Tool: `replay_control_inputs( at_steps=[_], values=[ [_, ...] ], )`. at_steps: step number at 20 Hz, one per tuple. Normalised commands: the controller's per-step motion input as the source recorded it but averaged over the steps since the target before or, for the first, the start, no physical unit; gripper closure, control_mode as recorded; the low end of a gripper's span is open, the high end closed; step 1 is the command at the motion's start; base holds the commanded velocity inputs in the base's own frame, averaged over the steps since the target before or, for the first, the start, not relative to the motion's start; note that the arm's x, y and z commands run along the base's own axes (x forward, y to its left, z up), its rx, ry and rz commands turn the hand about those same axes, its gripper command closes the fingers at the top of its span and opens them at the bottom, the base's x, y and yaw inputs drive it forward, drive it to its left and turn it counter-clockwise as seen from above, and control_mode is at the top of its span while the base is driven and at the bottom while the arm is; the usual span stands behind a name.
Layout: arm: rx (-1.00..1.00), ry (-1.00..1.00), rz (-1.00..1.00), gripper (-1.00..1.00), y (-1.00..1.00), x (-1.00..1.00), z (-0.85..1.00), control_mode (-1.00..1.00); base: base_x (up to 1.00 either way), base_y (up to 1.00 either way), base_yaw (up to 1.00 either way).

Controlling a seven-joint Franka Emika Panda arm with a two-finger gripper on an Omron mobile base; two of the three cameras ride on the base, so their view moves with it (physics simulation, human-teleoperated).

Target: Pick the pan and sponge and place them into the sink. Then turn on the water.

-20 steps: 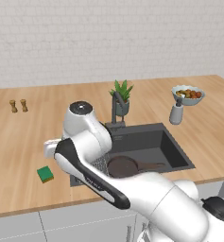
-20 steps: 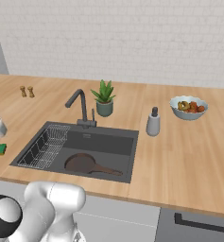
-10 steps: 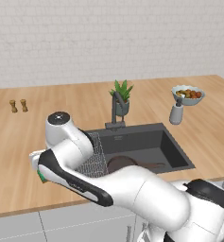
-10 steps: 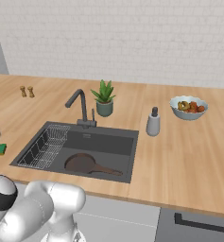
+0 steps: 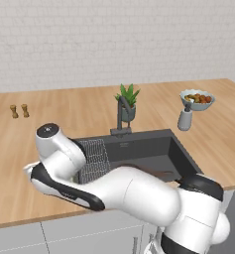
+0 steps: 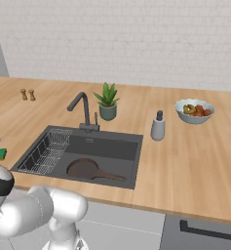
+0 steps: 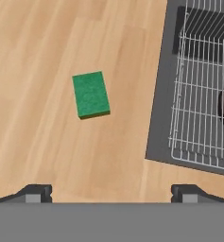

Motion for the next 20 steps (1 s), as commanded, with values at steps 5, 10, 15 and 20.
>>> replay_control_inputs(
  at_steps=[5, 10, 15, 20],
  values=[
    [-0.03, 0.00, 0.00, -1.00, 0.08, 0.38, -0.27, -1.00, 0.00, 0.00, 0.00],
    [0.00, 0.00, 0.00, -1.00, 0.16, 0.44, -0.26, -1.00, 0.00, 0.00, 0.00],
    [-0.01, 0.00, -0.01, -1.00, 0.20, 0.28, -0.17, -1.00, 0.00, 0.00, 0.00],
    [-0.05, -0.01, -0.04, -1.00, 0.14, 0.03, -0.16, -1.00, 0.00, 0.00, 0.00]
  ],
)
